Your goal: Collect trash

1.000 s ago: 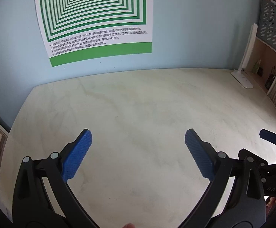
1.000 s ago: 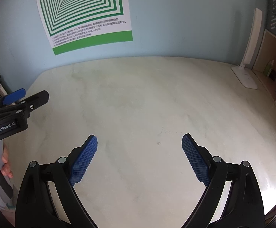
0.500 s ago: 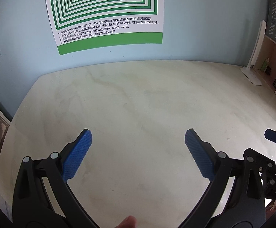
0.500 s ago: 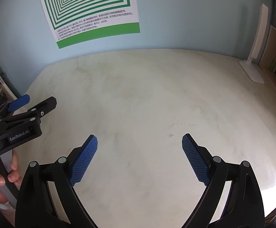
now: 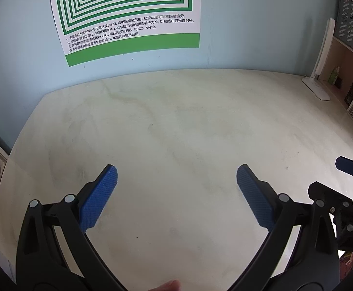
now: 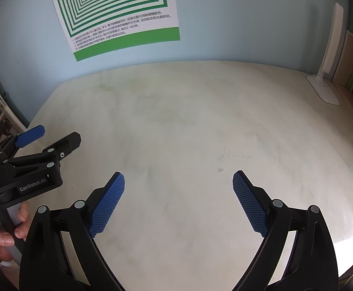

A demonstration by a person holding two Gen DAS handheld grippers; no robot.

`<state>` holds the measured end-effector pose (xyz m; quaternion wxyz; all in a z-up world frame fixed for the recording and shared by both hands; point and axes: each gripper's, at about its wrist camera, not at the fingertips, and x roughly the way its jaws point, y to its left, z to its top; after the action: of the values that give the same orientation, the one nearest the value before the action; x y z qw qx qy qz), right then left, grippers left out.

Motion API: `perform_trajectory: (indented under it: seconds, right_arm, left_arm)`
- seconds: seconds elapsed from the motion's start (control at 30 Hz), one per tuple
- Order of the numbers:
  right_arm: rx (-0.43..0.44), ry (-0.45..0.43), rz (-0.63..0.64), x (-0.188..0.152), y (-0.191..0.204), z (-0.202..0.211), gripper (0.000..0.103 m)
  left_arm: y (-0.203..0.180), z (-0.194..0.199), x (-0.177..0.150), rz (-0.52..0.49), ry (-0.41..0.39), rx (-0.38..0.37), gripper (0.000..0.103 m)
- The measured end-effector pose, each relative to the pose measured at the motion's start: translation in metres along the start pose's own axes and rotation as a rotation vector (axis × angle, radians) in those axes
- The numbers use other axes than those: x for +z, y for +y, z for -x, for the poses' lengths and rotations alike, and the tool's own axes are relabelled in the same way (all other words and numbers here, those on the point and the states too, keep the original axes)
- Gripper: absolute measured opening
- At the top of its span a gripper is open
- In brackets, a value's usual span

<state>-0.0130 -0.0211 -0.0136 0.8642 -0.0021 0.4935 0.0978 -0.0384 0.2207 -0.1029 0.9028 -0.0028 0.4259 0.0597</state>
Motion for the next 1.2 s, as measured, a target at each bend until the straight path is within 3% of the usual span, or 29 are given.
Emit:
perform_trajectory:
  seconds: [1.2]
  right_arm:
    - [-0.008,0.028,-0.023,0.002,0.000,-0.012,0.090]
  left_arm:
    - [0.008,-0.015,-0.008,0.024,0.020,0.048,0.096]
